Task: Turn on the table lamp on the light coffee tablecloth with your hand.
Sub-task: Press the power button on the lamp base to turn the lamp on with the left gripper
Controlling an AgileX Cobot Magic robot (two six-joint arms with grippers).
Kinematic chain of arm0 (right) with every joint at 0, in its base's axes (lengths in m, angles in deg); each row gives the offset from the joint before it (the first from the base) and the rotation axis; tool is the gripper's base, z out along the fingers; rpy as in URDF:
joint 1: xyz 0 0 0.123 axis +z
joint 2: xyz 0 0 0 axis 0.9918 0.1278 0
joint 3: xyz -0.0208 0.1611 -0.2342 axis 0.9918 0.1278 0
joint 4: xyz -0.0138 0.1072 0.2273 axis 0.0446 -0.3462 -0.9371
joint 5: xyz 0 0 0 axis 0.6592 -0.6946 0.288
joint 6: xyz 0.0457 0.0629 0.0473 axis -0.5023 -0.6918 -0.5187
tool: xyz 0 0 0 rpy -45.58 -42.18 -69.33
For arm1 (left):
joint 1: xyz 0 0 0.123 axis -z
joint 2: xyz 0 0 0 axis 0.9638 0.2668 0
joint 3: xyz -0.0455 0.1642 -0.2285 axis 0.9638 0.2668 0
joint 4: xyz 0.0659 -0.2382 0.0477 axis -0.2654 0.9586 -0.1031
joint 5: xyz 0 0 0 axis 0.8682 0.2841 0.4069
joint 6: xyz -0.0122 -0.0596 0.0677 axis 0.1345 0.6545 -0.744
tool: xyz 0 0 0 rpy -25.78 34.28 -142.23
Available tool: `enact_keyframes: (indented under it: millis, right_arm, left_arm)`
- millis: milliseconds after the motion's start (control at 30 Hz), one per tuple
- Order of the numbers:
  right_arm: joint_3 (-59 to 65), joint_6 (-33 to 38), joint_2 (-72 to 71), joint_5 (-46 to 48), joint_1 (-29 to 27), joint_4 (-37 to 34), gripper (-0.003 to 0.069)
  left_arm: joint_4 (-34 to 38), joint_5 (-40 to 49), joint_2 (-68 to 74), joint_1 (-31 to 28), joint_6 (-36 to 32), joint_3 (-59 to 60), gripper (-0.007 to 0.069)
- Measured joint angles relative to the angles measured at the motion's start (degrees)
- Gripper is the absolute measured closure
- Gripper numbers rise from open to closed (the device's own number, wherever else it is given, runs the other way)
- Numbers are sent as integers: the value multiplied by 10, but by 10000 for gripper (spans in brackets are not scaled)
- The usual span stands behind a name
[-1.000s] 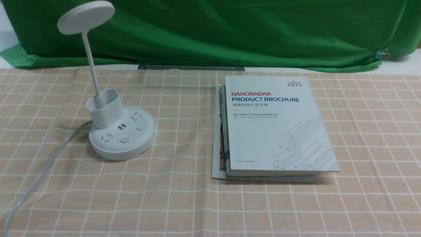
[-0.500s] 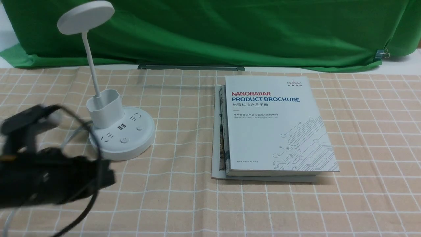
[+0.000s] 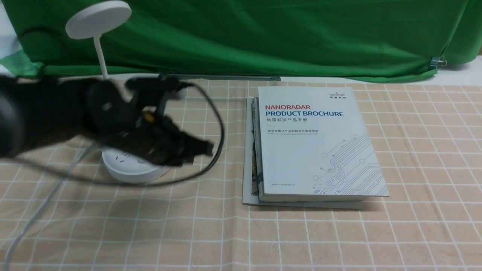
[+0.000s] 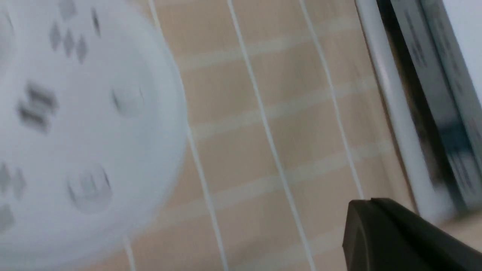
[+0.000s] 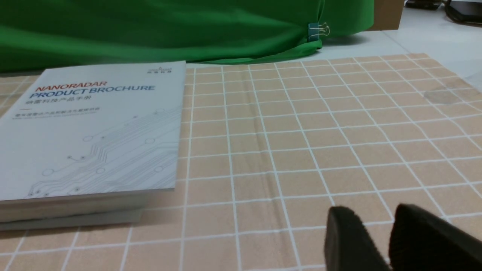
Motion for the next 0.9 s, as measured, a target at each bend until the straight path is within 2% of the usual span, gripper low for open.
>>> enact_keyframes:
  millis: [67,167,367,667,900]
  right_arm:
    - [0,0,0,0,0,0,418]
    - [0,0,0,0,0,0,418]
    - [0,0,0,0,0,0,418]
    - [0,0,0,0,0,0,418]
    - [0,0,0,0,0,0,418]
  left_arm:
    - [-37,7,22,0,25,-33,630]
    - [-135,23,72,0,104,-88,630]
    - [-231,38,114,0,186,-111,630]
    - [-311,39,129,-1,265,-111,630]
    - [-321,39,133,-18,289,-111,630]
